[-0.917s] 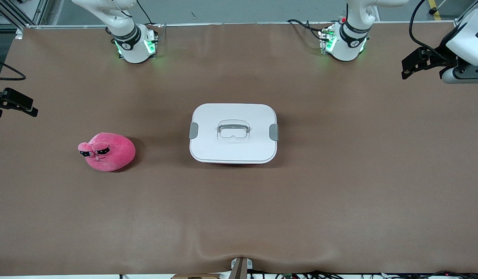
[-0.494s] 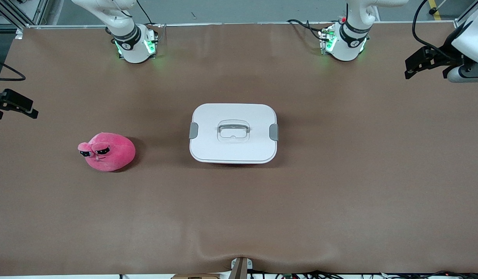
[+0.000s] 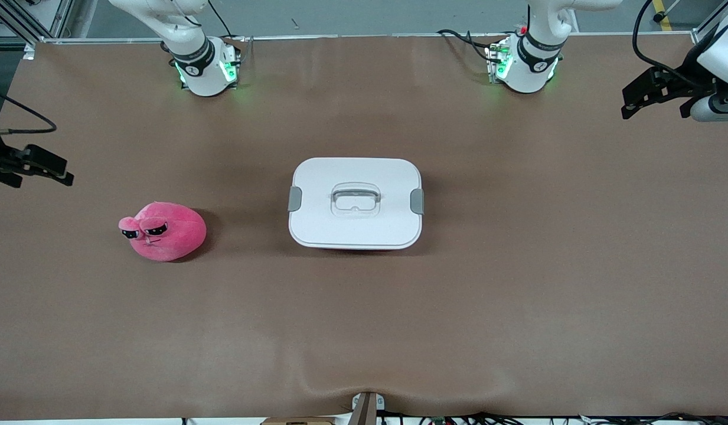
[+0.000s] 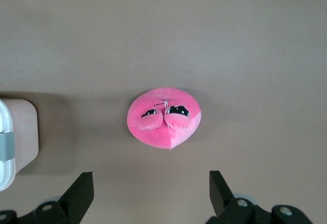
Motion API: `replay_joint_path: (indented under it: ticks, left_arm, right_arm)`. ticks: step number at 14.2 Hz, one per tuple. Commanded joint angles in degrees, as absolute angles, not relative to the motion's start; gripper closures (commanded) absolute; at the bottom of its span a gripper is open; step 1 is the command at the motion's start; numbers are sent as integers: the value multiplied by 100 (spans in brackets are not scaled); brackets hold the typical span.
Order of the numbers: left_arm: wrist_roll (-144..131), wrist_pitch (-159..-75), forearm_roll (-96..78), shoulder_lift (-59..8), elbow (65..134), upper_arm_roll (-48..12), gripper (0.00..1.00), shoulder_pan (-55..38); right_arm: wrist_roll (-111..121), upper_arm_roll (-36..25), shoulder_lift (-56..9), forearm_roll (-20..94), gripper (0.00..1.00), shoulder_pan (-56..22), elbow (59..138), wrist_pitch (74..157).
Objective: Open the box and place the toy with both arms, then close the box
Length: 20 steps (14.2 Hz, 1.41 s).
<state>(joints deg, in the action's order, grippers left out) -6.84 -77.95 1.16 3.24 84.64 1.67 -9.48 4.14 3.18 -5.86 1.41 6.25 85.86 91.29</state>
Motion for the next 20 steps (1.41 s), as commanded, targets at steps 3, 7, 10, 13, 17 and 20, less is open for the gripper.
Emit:
replay_joint_path:
  ticks: [3, 7, 10, 13, 17, 20]
  left_arm:
    - [-747, -7752, 185, 299, 8420, 158, 0, -940]
    - [-738, -7743, 176, 299, 8473, 149, 0, -932]
    - [-738, -7743, 176, 299, 8481, 149, 0, -940]
    - [-817, -7752, 150, 255, 8525, 149, 0, -949]
    - [-1791, -7805, 106, 150, 8560, -34, 0, -1072]
    - [-2634, -7848, 105, 53, 8631, -385, 0, -1081]
  right_arm:
    - [439, 325, -483, 202, 0, 563, 9271, 9649]
    - [360, 325, -457, 202, 0, 545, 9957, 10239]
    - [360, 334, -440, 272, 0, 563, 10361, 10440]
    - [360, 316, -299, 264, 0, 563, 10967, 10915]
    - [132, 325, -343, 264, 0, 545, 11205, 11143]
    - [211, 325, -360, 203, 0, 353, 11470, 11355]
